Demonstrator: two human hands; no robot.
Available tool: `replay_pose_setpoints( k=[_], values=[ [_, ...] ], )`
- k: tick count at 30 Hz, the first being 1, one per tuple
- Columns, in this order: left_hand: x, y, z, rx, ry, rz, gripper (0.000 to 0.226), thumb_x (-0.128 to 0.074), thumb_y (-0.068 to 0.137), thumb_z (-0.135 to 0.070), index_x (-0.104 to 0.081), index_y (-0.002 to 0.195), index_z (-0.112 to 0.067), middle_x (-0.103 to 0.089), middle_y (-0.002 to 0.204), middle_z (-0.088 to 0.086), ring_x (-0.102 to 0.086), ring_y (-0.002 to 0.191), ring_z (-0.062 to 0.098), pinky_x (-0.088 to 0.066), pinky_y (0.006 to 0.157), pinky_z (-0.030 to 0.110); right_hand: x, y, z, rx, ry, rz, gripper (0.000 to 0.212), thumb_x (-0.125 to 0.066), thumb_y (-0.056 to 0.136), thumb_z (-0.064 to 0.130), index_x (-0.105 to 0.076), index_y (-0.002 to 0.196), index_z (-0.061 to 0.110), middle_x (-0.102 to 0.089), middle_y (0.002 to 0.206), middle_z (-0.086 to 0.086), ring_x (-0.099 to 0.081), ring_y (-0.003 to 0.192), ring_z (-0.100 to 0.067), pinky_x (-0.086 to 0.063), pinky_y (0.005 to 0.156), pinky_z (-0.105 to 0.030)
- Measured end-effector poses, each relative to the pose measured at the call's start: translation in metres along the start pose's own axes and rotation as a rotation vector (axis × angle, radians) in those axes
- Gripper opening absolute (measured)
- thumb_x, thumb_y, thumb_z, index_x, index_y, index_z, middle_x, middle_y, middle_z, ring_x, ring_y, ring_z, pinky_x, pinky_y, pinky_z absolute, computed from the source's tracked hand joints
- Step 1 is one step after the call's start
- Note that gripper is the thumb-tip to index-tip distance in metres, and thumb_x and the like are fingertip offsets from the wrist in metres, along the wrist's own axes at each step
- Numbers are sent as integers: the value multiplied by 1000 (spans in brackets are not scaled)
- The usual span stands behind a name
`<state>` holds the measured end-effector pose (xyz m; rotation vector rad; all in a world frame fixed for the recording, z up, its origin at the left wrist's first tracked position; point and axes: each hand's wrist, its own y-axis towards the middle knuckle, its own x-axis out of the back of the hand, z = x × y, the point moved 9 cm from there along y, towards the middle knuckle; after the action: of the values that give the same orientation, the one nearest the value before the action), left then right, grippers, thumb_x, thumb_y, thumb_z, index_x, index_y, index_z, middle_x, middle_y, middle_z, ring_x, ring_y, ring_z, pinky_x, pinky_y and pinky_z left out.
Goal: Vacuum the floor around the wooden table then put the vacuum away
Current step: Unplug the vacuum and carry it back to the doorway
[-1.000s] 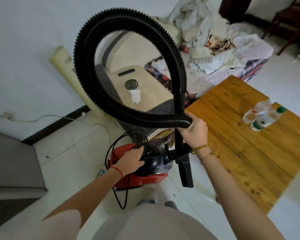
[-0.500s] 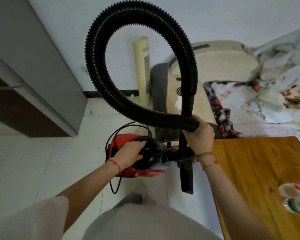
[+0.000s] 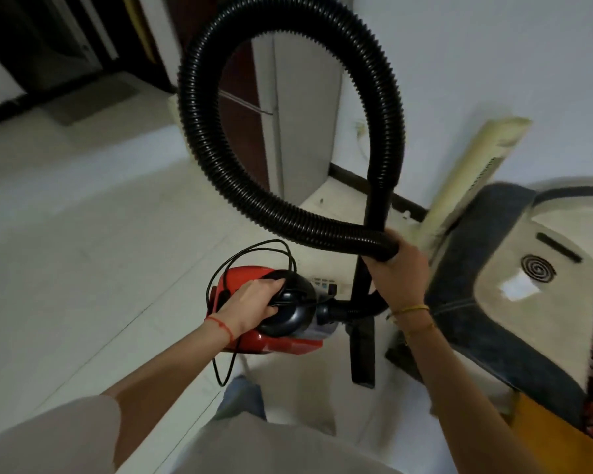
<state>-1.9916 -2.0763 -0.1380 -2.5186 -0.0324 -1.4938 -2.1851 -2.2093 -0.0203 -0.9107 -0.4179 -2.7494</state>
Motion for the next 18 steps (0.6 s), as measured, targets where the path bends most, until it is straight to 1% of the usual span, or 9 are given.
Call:
replay_pose_setpoints(
  k=[1, 4, 6, 8, 9, 13, 14, 17, 18],
  values=[
    [8, -9, 20, 36, -6, -16, 37, -66, 77, -8, -58, 111, -19, -66, 108, 0, -61, 103, 18, -48, 88, 33, -22, 3, 15, 29, 15, 35, 35, -74, 77, 14, -67, 111, 18, -60, 83, 14, -54, 77, -2, -32, 65, 4],
    [31, -37, 82, 136, -24, -56, 33, -66, 76, -6, -58, 104, -21, -66, 105, -1, -62, 100, 19, -48, 85, 31, -91, 8, 59, 97, 26, 120, 32, -74, 77, 15, -68, 108, 20, -59, 78, 16, -54, 71, -1, -32, 63, 1],
    [47, -54, 125, 196, -34, -76, 37, -65, 76, -6, -58, 109, -20, -66, 108, 0, -61, 103, 19, -47, 88, 33, -140, 11, 90, 129, 26, 180, 28, -73, 78, 19, -68, 106, 23, -61, 77, 16, -56, 71, -2, -35, 65, -3],
    [65, -71, 170, 251, -38, -89, 44, -64, 77, -7, -56, 118, -19, -66, 113, 1, -60, 106, 19, -46, 91, 34, -190, 12, 122, 156, 42, 231, 26, -73, 78, 20, -68, 103, 25, -66, 77, 12, -59, 72, -5, -43, 67, -14],
    [74, -80, 191, 279, -42, -94, 46, -64, 78, -7, -55, 121, -19, -65, 114, 1, -60, 107, 19, -46, 91, 34, -214, 12, 139, 168, 48, 254, 27, -73, 77, 21, -68, 103, 25, -68, 78, 10, -59, 72, -6, -44, 68, -18],
    [114, -115, 273, 373, -51, -134, 46, -63, 78, -6, -55, 121, -18, -66, 114, 2, -60, 107, 21, -46, 91, 33, -301, 12, 207, 235, 71, 320, 26, -73, 75, 21, -69, 100, 28, -67, 74, 11, -60, 71, -9, -44, 66, -22],
    [124, -123, 293, 393, -52, -150, 45, -63, 78, -6, -56, 120, -18, -66, 114, 2, -61, 106, 21, -46, 91, 33, -322, 12, 225, 257, 80, 348, 26, -73, 75, 21, -68, 100, 29, -65, 73, 13, -61, 71, -8, -44, 64, -21],
    [154, -149, 350, 461, -50, -199, 44, -63, 78, -7, -56, 119, -18, -66, 114, 2, -61, 106, 21, -46, 91, 33, -381, 12, 280, 328, 111, 419, 28, -73, 75, 18, -68, 101, 27, -61, 70, 18, -60, 69, -4, -38, 58, -6],
    [164, -157, 367, 487, -51, -217, 43, -63, 77, -7, -56, 118, -19, -66, 113, 2, -61, 105, 22, -47, 90, 34, -397, 11, 297, 343, 121, 437, 29, -74, 76, 18, -68, 103, 26, -60, 70, 19, -59, 68, -4, -37, 59, -5]
  ],
)
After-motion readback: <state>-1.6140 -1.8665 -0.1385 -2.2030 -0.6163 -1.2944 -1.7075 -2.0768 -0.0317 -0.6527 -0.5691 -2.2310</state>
